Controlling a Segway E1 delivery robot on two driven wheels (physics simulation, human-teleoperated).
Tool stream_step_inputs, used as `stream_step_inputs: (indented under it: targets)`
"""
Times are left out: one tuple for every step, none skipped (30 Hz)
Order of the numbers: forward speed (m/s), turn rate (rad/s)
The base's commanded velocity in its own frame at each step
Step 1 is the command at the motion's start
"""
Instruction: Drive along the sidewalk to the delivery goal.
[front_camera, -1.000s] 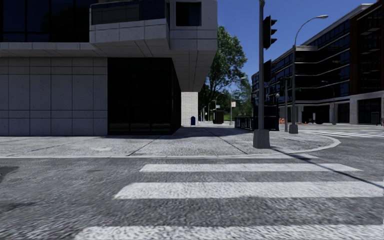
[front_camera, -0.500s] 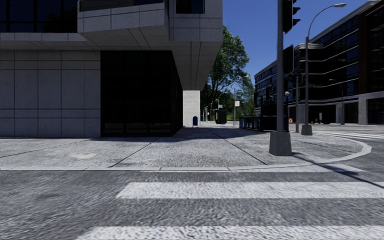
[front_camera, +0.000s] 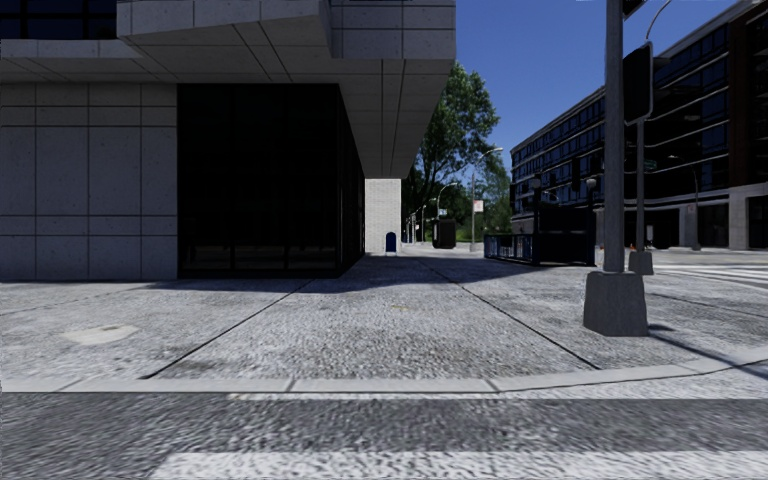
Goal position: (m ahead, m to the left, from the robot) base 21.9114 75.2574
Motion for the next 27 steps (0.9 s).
stream_step_inputs:
  targets:
    - [2.00,0.00]
    - [2.00,0.00]
    - [2.00,0.00]
    - [2.00,0.00]
    - [2.00,0.00]
    - [2.00,0.00]
    - [2.00,0.00]
    - [2.00,0.00]
    - [2.00,0.00]
    - [2.00,0.00]
    - [2.00,0.00]
    - [1.99,0.00]
    - [1.85,0.00]
    - [1.78,0.00]
    - [1.78,0.00]
    - [1.77,0.00]
    - [1.76,0.00]
    - [1.70,0.00]
    - [1.60,0.00]
    - [1.48,0.00]
    - [1.36,0.00]
    - [1.36,0.00]
    - [1.29,0.01]
    - [1.24,0.04]
    - [1.20,0.06]
    - [1.16,0.07]
    - [1.13,0.08]
